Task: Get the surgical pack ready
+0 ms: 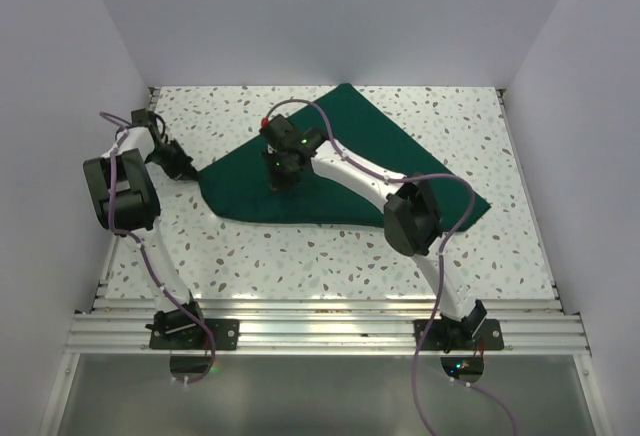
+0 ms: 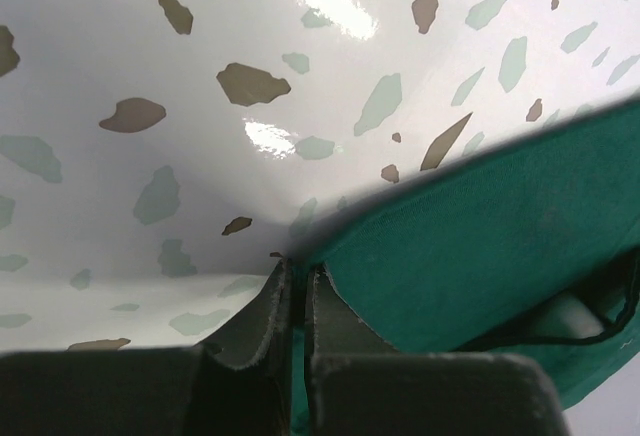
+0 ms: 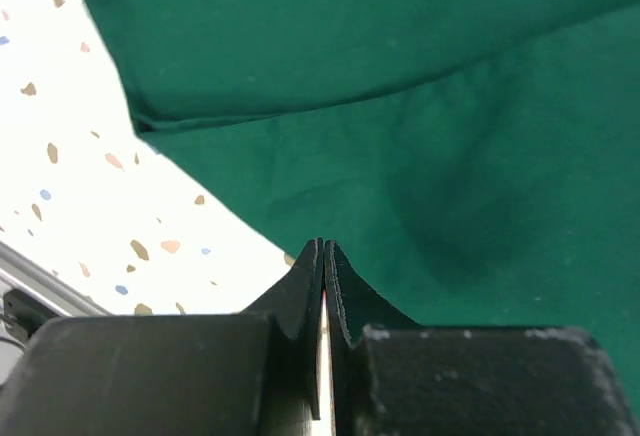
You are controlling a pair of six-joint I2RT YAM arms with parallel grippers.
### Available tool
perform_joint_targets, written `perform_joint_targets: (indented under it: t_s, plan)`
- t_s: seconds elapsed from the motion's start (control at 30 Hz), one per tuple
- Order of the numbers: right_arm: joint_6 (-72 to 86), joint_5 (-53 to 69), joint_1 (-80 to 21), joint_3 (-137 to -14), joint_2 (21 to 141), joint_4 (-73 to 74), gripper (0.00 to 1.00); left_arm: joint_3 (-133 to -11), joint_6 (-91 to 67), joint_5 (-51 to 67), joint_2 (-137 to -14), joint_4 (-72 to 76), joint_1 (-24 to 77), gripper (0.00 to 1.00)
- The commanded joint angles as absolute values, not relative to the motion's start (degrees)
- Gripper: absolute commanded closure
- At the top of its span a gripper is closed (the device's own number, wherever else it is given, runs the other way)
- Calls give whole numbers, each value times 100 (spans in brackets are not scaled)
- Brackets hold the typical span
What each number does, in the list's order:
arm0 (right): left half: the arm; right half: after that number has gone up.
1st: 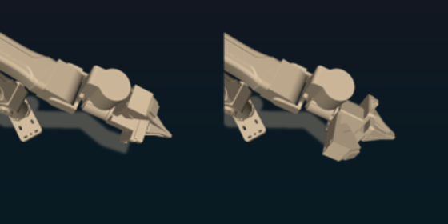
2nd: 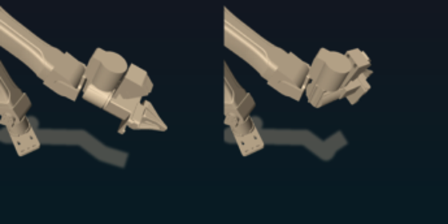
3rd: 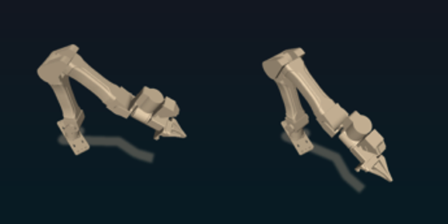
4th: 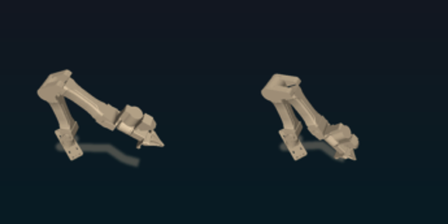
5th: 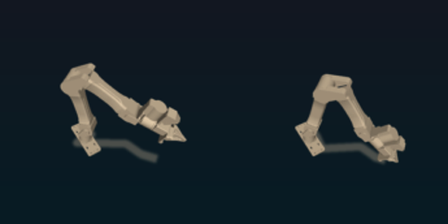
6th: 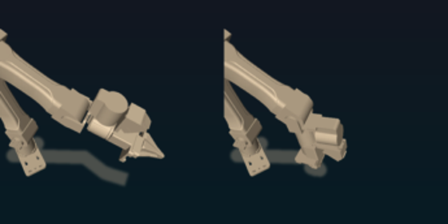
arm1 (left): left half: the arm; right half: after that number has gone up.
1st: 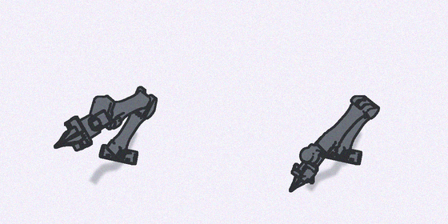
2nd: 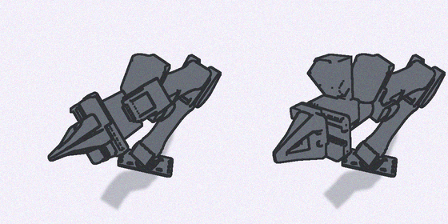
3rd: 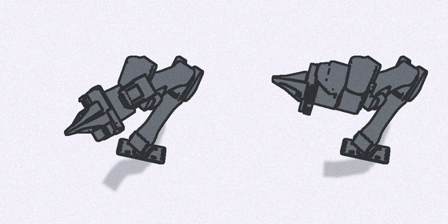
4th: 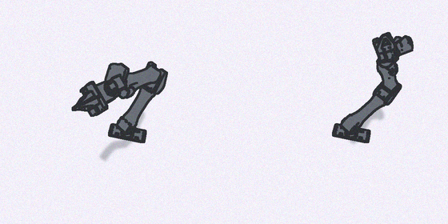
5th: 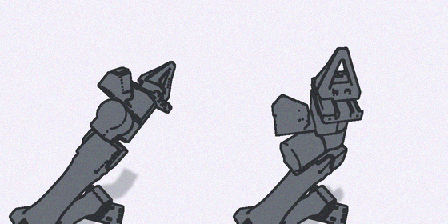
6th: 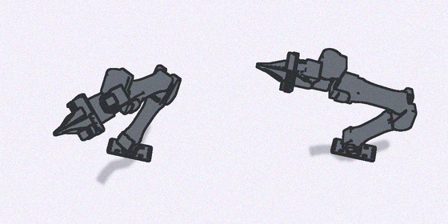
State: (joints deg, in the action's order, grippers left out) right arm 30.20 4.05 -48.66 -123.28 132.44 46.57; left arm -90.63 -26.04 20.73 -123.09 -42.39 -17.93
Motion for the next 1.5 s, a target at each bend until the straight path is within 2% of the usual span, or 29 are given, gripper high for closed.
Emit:
perform_joint_targets:
  t_s: [0.0,0.27,0.53,0.77,1.13,1.47]
  plan:
    - [3463,291,-4773,-12209,13245,4772,100,-8921,-2681,2074,-12050,-4131,-1811,100]
    - [3551,808,-4781,-12121,13667,4563,100,-8613,-2760,2223,-11716,-4078,-1811,100]
    - [3454,704,-4799,-11848,13772,4447,100,-8596,-2821,2461,-11540,-4069,-1802,100]
    - [3375,527,-4799,-11971,13939,4640,100,-8578,-2927,2803,-11233,-4025,-1802,100]
    - [3217,422,-4878,-12612,13491,4861,100,-8306,-2997,2997,-10872,-3894,-1793,100]
    - [3515,518,-4922,-12630,14062,4579,100,-8244,-3059,3050,-10749,-3867,-1784,100]
